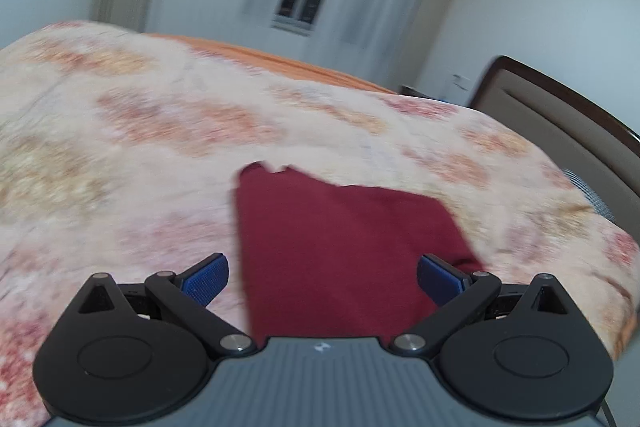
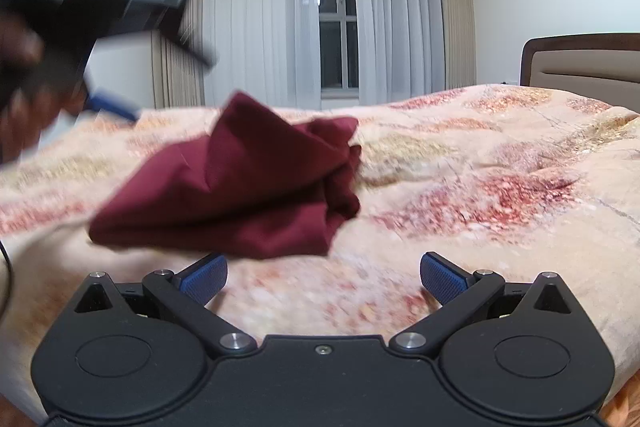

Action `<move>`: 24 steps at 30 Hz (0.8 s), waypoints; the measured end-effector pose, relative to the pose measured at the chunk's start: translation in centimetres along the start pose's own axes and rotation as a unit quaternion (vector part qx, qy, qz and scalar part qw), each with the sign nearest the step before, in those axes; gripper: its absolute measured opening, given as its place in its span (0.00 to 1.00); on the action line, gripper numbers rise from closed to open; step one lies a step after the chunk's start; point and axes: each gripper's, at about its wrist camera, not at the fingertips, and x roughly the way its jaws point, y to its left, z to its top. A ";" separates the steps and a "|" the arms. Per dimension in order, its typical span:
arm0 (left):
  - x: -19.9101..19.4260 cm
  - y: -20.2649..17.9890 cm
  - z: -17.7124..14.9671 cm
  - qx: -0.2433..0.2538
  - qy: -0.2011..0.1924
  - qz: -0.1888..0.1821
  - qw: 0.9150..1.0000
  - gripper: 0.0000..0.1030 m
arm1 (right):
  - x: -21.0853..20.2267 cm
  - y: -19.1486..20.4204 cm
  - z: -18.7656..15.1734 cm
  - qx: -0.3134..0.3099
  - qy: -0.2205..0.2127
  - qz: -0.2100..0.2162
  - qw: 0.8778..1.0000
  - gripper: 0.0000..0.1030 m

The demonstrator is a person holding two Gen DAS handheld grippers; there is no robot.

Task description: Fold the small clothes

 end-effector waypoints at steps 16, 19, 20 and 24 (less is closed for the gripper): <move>-1.8 8.1 -4.7 -0.105 0.003 0.040 0.994 0.99 | 7.1 2.8 7.9 0.113 0.004 0.005 0.994 0.99; -2.0 7.9 -4.6 -0.100 0.004 0.031 0.994 0.99 | 7.6 1.1 7.1 0.146 0.015 -0.043 0.988 0.99; -2.0 7.9 -4.6 -0.098 0.004 0.027 0.995 0.99 | 7.2 0.3 6.6 0.157 0.016 -0.054 0.986 0.99; -1.8 7.3 -4.7 -0.090 -0.001 0.015 0.996 0.99 | 5.8 -2.9 4.0 0.186 0.038 -0.095 0.977 0.99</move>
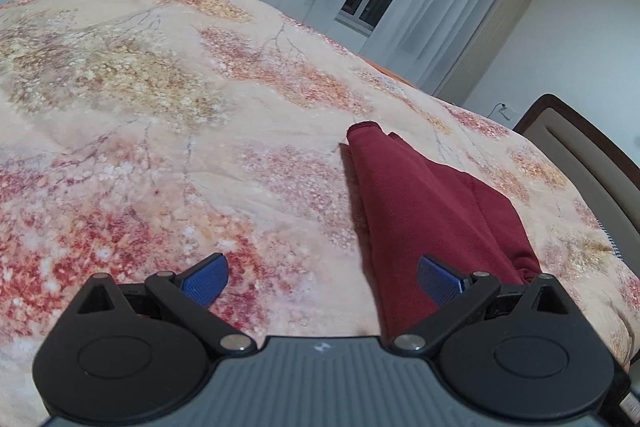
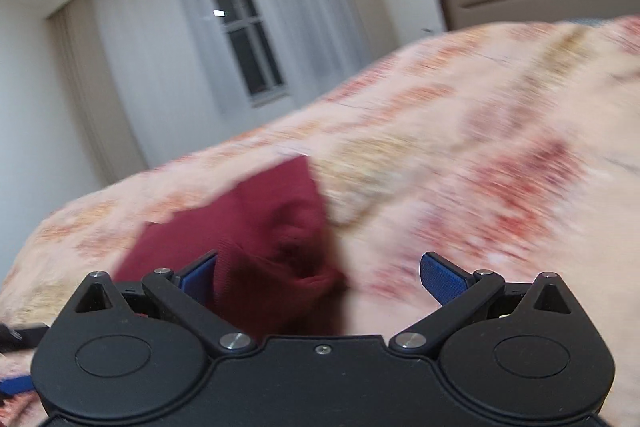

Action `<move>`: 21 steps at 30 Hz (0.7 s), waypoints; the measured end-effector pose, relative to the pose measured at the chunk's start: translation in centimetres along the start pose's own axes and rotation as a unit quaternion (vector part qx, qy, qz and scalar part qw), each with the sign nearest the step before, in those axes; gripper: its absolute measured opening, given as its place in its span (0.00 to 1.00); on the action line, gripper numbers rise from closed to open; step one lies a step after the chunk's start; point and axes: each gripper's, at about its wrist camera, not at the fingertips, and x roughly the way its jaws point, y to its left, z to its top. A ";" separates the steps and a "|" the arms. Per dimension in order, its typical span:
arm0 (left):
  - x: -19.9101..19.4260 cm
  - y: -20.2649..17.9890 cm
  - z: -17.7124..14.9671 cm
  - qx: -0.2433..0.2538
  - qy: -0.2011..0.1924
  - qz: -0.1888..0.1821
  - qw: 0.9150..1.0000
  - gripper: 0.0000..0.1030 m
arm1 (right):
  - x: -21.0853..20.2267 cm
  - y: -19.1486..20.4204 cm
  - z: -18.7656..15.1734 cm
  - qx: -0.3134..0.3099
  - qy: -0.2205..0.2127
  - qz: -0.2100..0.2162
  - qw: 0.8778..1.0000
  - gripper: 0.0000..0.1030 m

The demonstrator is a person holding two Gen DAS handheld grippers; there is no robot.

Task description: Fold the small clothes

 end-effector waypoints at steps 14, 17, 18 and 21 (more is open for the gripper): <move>2.7 -5.3 -1.2 0.099 0.011 -0.040 0.994 1.00 | -1.8 -1.7 -1.4 -0.036 -0.017 0.018 0.999 1.00; 3.7 -5.4 -1.9 0.115 0.020 -0.023 0.993 1.00 | -2.4 -1.3 -0.1 -0.049 -0.040 0.045 0.997 1.00; 3.8 -5.2 -2.1 0.115 0.021 -0.022 0.993 1.00 | -2.1 -1.0 0.4 -0.053 -0.041 0.059 0.996 1.00; 3.8 -4.6 -2.7 0.111 0.013 -0.030 0.993 1.00 | 0.2 0.1 2.2 -0.069 -0.018 0.097 0.993 1.00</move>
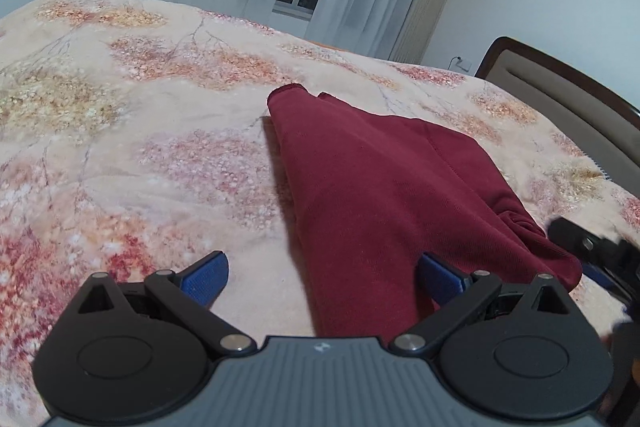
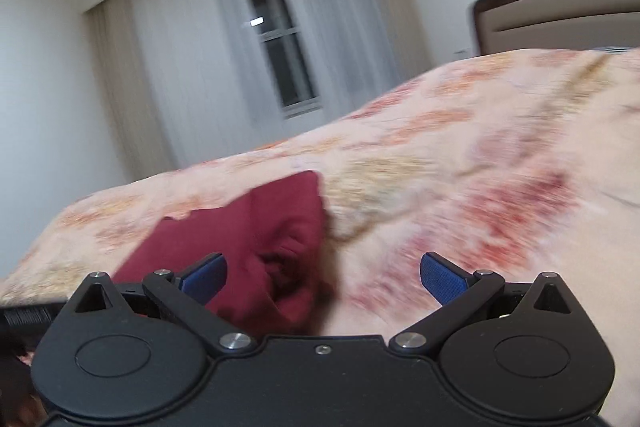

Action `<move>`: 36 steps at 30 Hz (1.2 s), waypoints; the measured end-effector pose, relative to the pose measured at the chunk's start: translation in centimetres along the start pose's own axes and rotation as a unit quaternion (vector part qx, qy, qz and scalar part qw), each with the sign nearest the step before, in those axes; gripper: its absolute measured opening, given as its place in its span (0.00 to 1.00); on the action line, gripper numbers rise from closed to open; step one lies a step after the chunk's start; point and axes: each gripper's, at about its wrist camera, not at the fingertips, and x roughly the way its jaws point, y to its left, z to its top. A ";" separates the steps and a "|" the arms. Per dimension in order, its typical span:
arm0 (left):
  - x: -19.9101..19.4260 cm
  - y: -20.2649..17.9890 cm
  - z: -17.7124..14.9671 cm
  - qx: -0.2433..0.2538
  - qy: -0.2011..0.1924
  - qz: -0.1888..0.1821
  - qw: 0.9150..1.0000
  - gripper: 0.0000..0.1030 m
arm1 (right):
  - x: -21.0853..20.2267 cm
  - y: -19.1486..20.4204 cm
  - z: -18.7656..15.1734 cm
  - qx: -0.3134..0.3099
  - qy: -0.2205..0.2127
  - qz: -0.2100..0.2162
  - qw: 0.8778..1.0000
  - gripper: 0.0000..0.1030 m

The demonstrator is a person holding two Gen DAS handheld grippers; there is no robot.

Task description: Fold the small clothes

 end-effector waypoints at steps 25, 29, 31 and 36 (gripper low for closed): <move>-1.9 1.2 -0.8 0.000 -0.018 -0.025 1.000 1.00 | 2.6 -3.2 -3.0 0.028 0.051 0.047 0.997 1.00; -2.2 1.6 1.1 -0.026 -0.020 -0.033 0.999 1.00 | 1.5 -3.3 -1.7 0.023 0.041 0.072 0.996 1.00; -1.8 1.6 2.2 -0.031 -0.020 -0.032 0.999 1.00 | 1.6 -3.2 -0.7 0.020 0.029 0.079 0.996 1.00; 0.3 0.8 5.0 -0.020 -0.026 -0.024 0.999 1.00 | 4.3 -2.7 1.8 0.019 0.038 0.097 0.994 1.00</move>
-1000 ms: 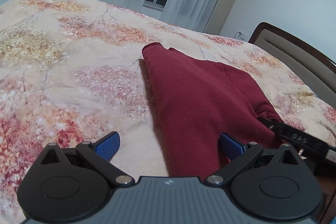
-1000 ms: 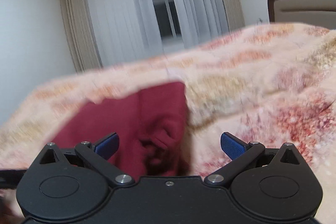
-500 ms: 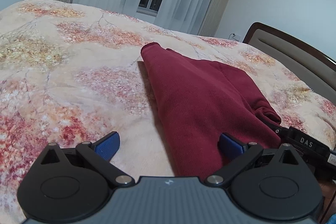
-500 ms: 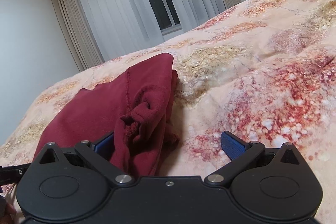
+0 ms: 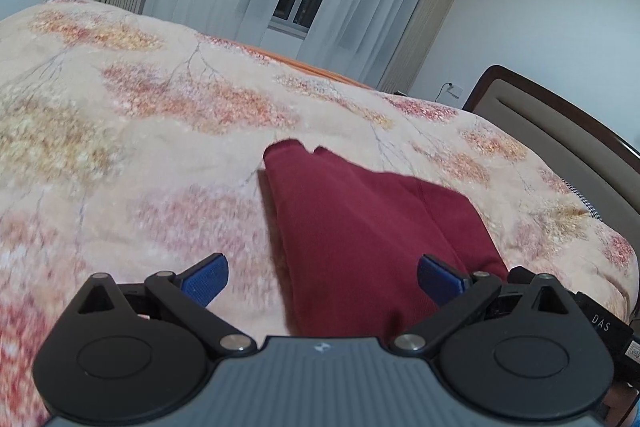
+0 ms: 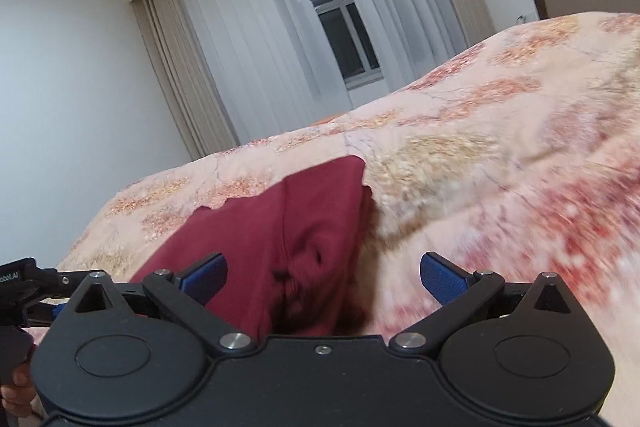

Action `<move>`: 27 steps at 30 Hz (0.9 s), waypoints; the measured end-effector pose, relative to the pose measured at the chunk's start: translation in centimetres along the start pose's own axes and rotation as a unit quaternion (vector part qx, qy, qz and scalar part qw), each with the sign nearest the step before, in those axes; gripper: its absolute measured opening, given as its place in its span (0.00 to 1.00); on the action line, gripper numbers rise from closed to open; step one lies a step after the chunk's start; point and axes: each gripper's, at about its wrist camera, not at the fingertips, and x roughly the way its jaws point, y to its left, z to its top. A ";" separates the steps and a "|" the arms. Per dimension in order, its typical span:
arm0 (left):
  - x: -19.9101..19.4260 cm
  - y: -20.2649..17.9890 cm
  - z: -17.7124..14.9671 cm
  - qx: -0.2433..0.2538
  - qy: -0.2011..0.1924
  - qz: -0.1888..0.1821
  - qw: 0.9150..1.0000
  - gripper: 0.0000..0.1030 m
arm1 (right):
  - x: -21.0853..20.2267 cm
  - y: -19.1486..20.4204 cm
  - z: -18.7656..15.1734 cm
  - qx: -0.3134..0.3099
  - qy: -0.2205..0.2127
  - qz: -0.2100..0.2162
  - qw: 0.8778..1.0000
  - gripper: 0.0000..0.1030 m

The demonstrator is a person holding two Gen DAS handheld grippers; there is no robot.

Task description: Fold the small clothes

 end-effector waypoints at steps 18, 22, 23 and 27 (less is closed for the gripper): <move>6.9 2.4 -1.8 0.014 0.008 -0.002 1.000 1.00 | 7.1 -4.1 -0.9 0.059 0.063 0.053 0.995 1.00; 6.9 2.4 -1.9 0.016 0.005 -0.001 1.000 1.00 | 6.8 -4.6 -1.1 0.070 0.050 0.069 0.994 1.00; 6.9 2.4 -2.0 0.016 0.003 -0.002 1.000 1.00 | 6.7 -4.7 -1.1 0.074 0.048 0.071 0.994 1.00; 6.9 2.5 -2.1 0.015 -0.001 -0.004 1.000 1.00 | 6.8 -4.7 -1.0 0.078 0.048 0.073 0.993 1.00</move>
